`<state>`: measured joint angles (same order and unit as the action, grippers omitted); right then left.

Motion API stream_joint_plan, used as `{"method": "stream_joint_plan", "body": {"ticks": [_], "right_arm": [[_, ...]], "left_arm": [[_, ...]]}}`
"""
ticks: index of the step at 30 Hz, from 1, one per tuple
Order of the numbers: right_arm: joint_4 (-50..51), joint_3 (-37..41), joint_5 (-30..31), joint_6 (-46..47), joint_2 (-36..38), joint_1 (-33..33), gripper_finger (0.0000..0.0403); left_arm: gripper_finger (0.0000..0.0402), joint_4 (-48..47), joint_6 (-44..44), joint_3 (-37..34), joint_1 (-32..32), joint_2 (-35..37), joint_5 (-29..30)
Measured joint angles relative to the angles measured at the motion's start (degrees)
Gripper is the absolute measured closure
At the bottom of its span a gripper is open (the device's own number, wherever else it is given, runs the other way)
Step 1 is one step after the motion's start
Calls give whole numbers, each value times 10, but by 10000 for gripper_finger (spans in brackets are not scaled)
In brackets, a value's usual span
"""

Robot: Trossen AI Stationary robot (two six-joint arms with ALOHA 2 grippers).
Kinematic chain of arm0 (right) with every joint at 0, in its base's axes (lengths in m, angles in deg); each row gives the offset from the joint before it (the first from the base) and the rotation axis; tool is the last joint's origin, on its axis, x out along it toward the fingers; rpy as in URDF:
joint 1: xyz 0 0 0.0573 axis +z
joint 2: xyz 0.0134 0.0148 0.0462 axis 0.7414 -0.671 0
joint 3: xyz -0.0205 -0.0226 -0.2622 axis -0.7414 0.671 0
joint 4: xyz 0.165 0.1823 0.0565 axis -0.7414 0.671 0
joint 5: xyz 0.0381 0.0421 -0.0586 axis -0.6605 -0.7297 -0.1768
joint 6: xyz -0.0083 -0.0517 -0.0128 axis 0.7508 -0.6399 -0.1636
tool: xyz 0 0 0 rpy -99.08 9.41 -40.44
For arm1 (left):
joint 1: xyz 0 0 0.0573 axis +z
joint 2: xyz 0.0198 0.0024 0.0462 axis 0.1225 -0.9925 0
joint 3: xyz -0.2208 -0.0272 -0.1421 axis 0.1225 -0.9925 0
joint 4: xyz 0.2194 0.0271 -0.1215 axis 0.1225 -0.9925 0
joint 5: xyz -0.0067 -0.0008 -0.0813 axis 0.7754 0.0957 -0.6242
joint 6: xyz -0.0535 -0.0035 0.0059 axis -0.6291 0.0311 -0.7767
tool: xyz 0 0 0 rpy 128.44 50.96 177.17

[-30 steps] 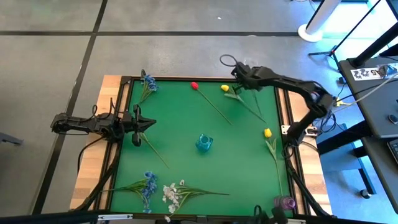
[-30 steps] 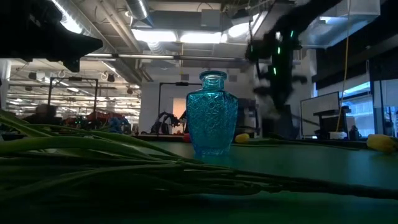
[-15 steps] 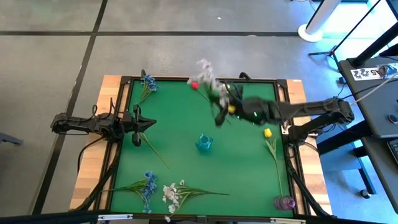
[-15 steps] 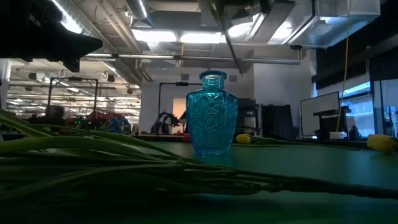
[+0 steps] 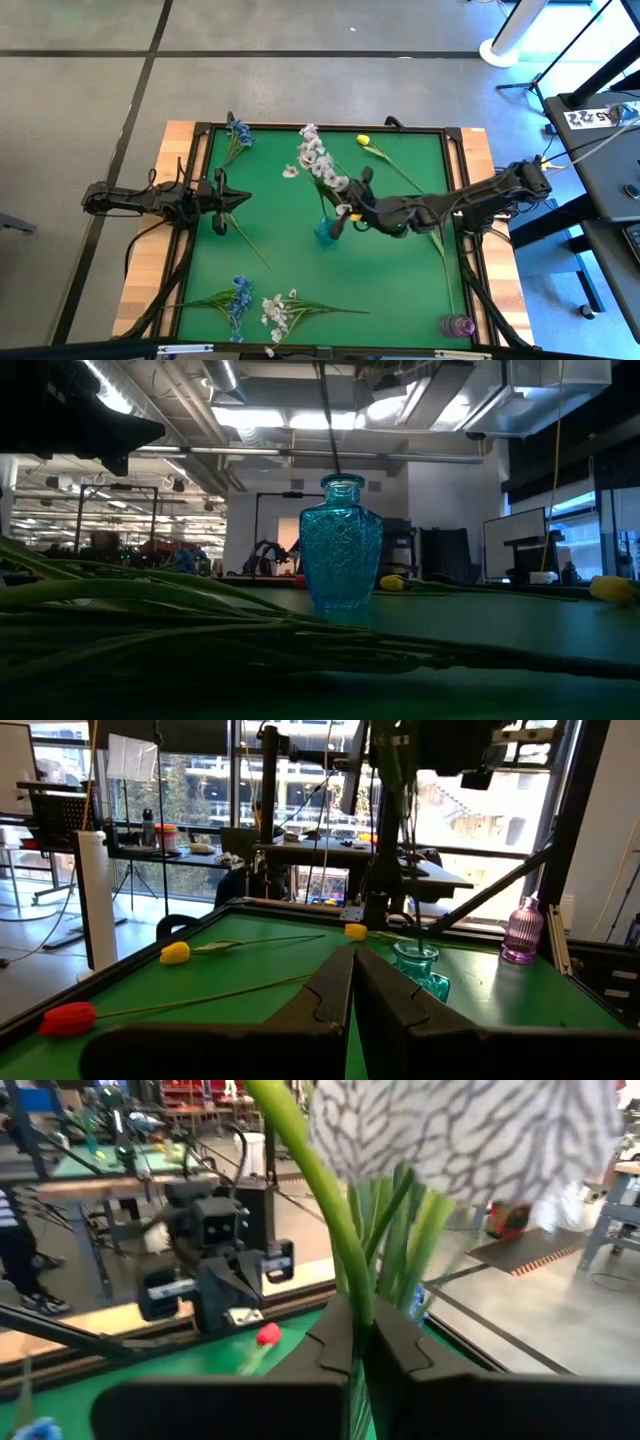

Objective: Sort flowers into vase by color
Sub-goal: Put the top white flowers into the blue flower vase

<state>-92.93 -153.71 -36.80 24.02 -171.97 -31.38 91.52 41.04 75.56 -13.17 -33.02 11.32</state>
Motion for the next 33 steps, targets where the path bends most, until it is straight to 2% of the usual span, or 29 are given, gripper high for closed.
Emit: {"method": "stream_joint_plan", "body": {"ticks": [4, 9, 11, 16, 20, 23, 29, 33], "right_arm": [[5, 0, 12, -1, -15, 0, 389], [23, 0, -73, 0, -17, 1, 385], [37, 0, -89, 6, -18, 2, 378], [67, 0, -61, 19, -18, 9, 357], [116, 0, -81, 34, -17, 8, 338], [205, -27, -104, 69, -16, 8, 317], [486, -145, -132, 158, -15, 8, 260], [638, -210, -156, 226, -15, 8, 222]], "left_arm": [[392, 0, 0, 0, 0, 0, 0], [392, 0, 0, 0, 0, 0, 0], [392, 0, 0, 0, 0, 0, 0], [392, 0, 0, 0, 0, 0, 0], [392, 0, 0, 0, 0, 0, 0], [392, 0, 0, 0, 0, 0, 0], [392, 0, 0, 0, 0, 0, 0], [392, 0, 0, 0, 0, 0, 0]]}}
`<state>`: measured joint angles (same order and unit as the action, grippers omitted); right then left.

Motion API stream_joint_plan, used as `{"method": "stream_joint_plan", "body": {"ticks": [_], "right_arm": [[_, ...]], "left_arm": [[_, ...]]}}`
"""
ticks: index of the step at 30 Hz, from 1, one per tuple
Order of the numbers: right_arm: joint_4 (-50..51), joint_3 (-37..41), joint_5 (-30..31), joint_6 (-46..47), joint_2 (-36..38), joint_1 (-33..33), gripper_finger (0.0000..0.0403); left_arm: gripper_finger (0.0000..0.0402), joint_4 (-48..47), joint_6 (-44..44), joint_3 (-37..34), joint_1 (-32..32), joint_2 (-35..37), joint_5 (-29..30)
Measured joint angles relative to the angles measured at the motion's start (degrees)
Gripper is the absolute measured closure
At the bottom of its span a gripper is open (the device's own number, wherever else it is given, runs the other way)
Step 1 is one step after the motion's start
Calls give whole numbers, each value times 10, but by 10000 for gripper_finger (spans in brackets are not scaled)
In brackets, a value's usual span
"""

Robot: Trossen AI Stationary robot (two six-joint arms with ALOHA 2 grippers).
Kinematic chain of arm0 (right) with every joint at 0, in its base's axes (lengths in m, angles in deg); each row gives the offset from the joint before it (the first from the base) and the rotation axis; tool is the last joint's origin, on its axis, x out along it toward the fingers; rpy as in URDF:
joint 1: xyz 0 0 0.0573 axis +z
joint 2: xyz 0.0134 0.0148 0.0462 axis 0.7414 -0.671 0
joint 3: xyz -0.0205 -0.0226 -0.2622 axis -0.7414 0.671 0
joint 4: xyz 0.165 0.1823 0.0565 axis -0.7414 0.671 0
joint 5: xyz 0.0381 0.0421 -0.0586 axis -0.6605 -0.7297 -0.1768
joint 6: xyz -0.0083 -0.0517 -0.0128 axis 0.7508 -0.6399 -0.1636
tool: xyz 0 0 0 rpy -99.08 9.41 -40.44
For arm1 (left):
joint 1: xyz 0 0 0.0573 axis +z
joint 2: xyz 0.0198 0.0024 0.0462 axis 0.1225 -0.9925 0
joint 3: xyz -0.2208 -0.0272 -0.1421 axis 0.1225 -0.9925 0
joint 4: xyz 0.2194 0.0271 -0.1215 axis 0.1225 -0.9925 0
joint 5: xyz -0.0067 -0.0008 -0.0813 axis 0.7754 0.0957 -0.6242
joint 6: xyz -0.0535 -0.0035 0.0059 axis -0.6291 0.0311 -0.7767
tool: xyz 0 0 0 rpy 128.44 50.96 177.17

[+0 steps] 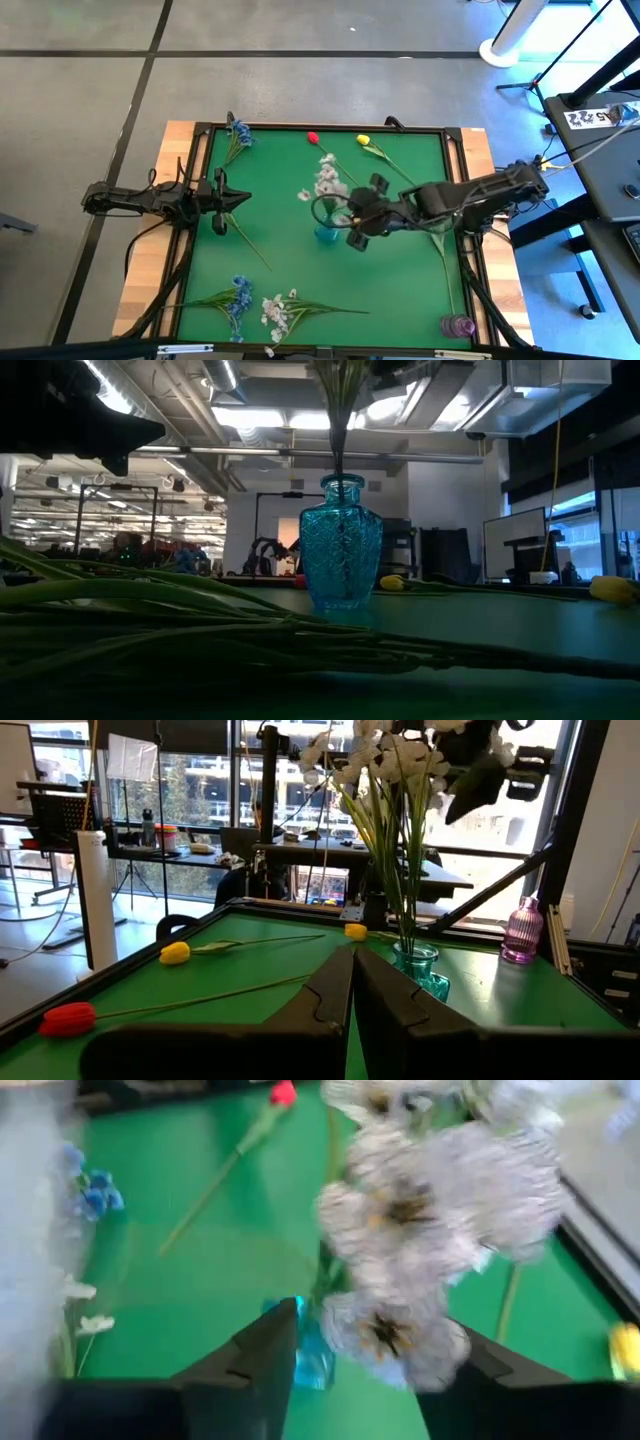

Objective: Sort flowers into vase by color
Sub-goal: Put the top white flowers into the blue flower vase, then put the bottom yellow flower into the blue flower vase

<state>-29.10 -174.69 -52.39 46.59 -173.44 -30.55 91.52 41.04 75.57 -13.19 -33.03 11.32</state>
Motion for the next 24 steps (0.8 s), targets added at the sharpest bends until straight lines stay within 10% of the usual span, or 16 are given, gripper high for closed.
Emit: {"method": "stream_joint_plan", "body": {"ticks": [16, 24], "right_arm": [[386, 27, -42, 307, 1, -1, 132], [352, 228, -226, 436, 28, -1, 132]], "left_arm": [[392, 0, 0, 0, 0, 0, 0], [392, 1, 0, 0, 0, 0, 0]]}}
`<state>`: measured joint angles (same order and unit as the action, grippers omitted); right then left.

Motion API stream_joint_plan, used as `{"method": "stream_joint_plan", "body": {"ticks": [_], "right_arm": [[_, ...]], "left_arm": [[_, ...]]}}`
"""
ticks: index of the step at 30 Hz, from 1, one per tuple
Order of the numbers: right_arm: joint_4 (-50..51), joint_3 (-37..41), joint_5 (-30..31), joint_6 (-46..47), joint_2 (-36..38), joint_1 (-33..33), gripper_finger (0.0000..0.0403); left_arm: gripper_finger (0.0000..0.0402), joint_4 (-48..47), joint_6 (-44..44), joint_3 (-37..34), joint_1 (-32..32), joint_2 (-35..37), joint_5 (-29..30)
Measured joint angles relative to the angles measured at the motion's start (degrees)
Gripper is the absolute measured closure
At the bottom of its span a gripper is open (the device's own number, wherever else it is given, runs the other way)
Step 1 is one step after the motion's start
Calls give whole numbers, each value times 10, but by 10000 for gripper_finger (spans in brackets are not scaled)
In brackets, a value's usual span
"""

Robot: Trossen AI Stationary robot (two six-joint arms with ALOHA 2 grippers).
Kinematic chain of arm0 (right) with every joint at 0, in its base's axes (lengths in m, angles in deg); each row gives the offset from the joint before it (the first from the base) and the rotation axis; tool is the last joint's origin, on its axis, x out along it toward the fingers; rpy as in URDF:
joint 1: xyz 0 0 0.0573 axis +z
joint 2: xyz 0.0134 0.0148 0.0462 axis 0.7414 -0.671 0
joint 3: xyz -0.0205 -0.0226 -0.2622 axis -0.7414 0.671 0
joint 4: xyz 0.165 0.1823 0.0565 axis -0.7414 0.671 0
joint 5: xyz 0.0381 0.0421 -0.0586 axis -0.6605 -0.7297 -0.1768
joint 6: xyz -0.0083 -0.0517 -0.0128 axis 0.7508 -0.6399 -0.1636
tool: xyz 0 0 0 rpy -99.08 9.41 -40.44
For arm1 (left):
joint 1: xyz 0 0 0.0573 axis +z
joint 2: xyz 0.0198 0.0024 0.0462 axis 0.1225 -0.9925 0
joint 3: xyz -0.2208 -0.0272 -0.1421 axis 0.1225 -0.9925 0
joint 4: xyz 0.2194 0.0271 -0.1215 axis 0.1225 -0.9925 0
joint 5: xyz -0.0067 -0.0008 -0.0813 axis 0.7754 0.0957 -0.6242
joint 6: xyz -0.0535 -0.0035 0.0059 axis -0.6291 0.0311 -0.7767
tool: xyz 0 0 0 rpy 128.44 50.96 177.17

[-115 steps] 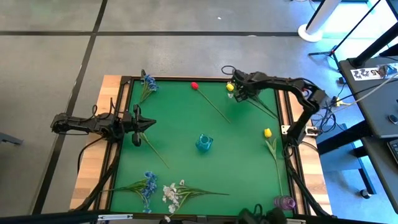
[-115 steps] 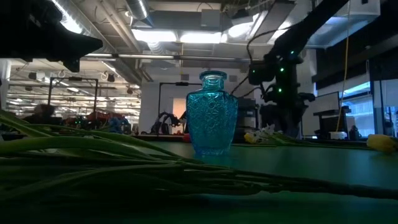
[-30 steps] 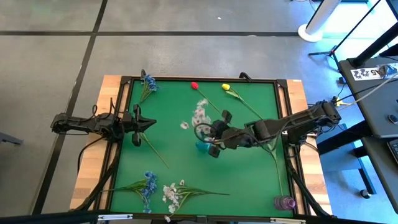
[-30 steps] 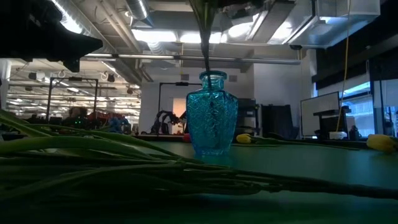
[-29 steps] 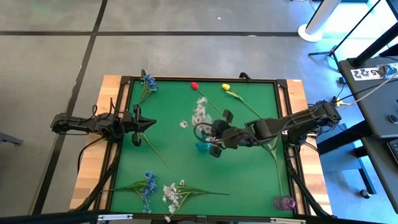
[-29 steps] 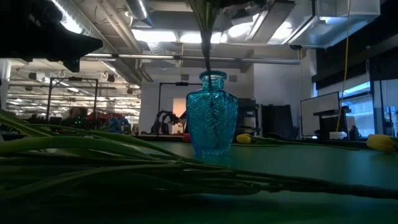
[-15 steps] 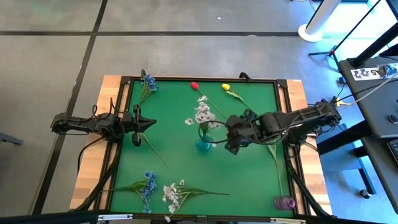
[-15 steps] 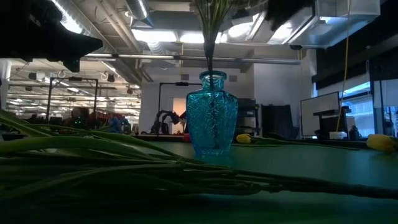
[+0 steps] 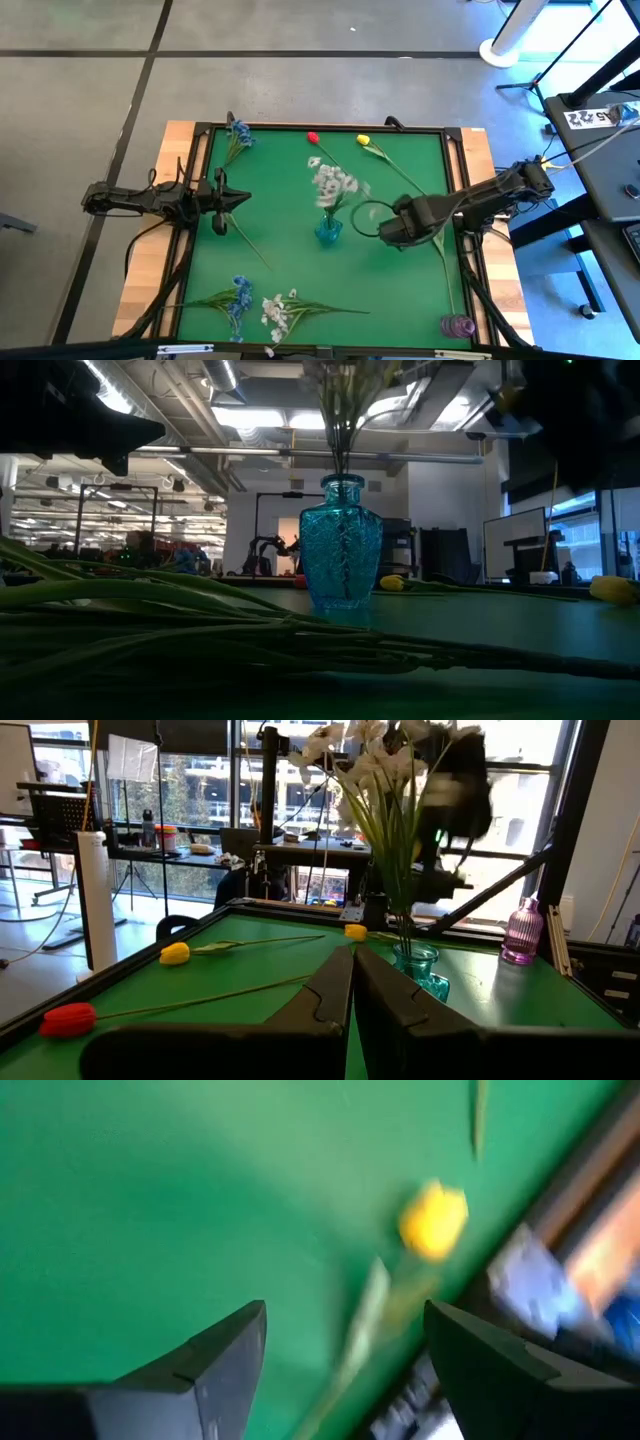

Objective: Sort flowers into vase by color
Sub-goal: Put the bottom yellow flower into the blue flower vase

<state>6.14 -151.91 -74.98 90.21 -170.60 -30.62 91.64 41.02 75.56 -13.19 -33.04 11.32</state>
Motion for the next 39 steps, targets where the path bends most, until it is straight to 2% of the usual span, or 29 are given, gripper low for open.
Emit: {"method": "stream_joint_plan", "body": {"ticks": [4, 7, 10, 14, 19, 23, 28, 33, 39], "right_arm": [[-11, 116, -89, 47, 5, 0, 132], [-69, 184, -136, 71, 4, 0, 132], [-127, 234, -140, 94, 4, -1, 143], [-154, 276, -117, 129, 3, -27, 178], [-191, 275, -53, 129, 1, -77, 239], [-233, 288, -61, 111, 1, -130, 287], [-237, 292, -65, 99, 2, -172, 338], [-236, 240, -34, 55, 0, -167, 392], [-223, 116, 28, 20, 0, -119, 386]], "left_arm": [[392, 1, 0, 0, 0, 0, 0], [392, 1, 0, 0, 0, 0, 0], [392, 1, 0, 0, 0, 0, 0], [392, 1, 0, 0, 0, 0, 0], [392, 0, 0, 0, 0, 0, 0], [392, 0, 0, 0, 0, 0, 0], [392, 0, 0, 0, 0, 0, 0], [392, 0, 0, 0, 0, 0, 0], [392, 0, 0, 0, 0, 0, 0]]}}
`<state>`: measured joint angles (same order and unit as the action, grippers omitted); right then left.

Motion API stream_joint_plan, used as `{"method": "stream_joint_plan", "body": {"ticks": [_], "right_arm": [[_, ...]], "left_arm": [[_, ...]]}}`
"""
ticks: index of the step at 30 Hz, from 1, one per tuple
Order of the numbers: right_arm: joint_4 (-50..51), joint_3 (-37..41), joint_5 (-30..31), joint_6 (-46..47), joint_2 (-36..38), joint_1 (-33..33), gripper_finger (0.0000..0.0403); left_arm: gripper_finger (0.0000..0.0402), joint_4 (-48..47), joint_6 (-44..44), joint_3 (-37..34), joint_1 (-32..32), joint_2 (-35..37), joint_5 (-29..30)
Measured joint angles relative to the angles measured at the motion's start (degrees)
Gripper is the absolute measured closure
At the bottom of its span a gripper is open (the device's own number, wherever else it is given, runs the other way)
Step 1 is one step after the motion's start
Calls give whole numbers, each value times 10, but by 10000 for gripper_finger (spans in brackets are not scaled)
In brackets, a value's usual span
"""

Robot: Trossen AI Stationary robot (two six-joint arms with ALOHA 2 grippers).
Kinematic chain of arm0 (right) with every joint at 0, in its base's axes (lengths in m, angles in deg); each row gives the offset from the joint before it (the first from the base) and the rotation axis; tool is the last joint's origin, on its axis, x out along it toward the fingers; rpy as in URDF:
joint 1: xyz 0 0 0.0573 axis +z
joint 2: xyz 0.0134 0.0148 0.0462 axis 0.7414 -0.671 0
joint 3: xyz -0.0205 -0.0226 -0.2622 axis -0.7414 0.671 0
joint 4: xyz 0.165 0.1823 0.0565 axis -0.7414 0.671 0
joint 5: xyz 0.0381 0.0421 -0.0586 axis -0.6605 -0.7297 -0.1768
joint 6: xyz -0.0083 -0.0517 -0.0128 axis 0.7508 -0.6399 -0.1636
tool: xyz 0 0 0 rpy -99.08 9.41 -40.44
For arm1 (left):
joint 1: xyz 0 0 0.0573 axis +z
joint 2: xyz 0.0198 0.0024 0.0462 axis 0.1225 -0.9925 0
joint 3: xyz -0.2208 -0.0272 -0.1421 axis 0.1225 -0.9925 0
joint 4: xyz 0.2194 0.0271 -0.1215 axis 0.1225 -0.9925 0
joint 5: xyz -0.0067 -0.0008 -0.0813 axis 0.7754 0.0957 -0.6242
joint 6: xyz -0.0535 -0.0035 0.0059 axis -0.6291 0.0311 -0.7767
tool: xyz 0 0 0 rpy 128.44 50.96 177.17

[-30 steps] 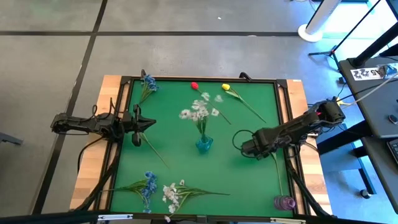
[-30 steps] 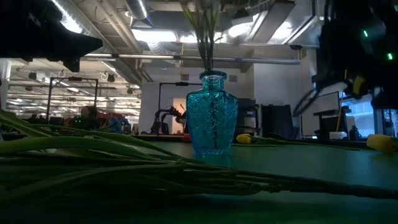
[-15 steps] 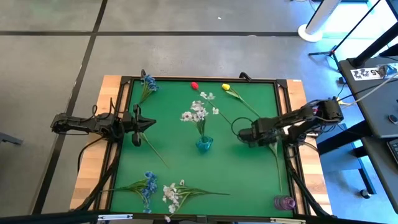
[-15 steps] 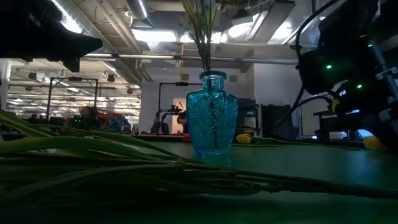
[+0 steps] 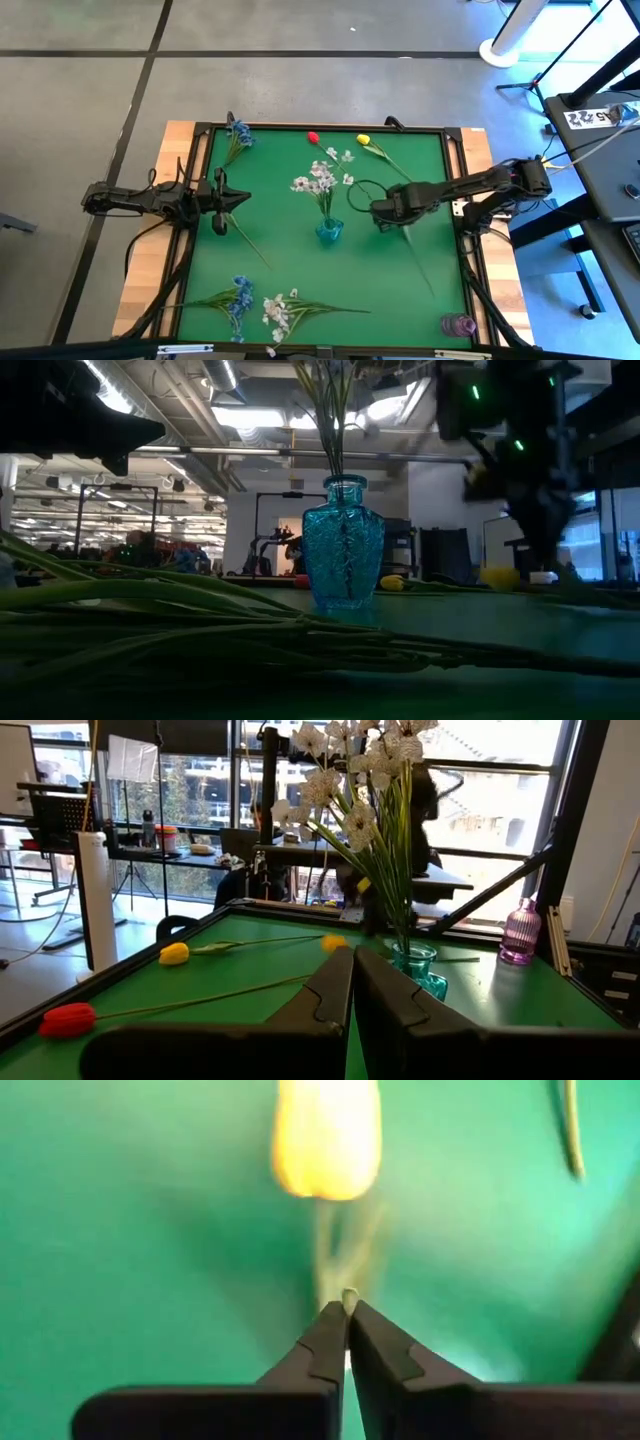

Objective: Sort flowers into vase by color
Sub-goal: Put the bottom yellow flower into the blue flower vase

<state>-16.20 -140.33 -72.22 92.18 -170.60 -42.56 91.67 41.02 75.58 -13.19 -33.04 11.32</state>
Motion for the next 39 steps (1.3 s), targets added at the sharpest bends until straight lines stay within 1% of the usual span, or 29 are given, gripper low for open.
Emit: {"method": "stream_joint_plan", "body": {"ticks": [3, 6, 8, 11, 14, 19, 21, 24, 26, 29, 32, 35, 37, 38, 39], "right_arm": [[-2, -26, 35, -15, 0, 25, 384], [-15, -15, 32, -15, 0, 26, 383], [-48, 5, 26, -16, 0, 25, 374], [-116, 33, 9, -42, 0, 26, 341], [-159, 53, -3, -70, 0, 26, 293], [-163, 81, 51, -75, 0, 26, 222], [-169, 94, 57, -75, 0, 26, 206], [-196, 118, 58, -77, -1, 26, 200], [-221, 135, 65, -73, -1, 24, 206], [-260, 156, 65, -73, 1, 11, 231], [-272, 161, 58, -72, 1, -4, 274], [-274, 157, 66, -71, 0, -12, 336], [-268, 146, 93, -74, 1, -11, 380], [-259, 136, 114, -80, 3, -12, 390], [-249, 121, 133, -86, 11, -12, 390]], "left_arm": [[392, 0, 0, 0, 0, 0, 0], [392, 0, 0, 0, 0, 0, 0], [392, 0, 0, 0, 0, 0, 0], [392, 0, 0, 0, 0, 0, 0], [392, 0, 0, 0, 0, 0, 0], [392, 0, 0, 0, 0, 0, 0], [392, 0, 0, 0, 0, 0, 0], [392, 0, 0, 0, 0, 0, 0], [392, 0, 0, 0, 0, 0, 0], [392, 0, 0, 0, 0, 0, 0], [392, 0, 0, 0, 0, 0, 0], [392, 0, 0, 0, 0, 0, 0], [392, 0, 0, 0, 0, 0, 0], [392, 0, 0, 0, 0, 0, 0], [392, 0, 0, 0, 0, 0, 0]]}}
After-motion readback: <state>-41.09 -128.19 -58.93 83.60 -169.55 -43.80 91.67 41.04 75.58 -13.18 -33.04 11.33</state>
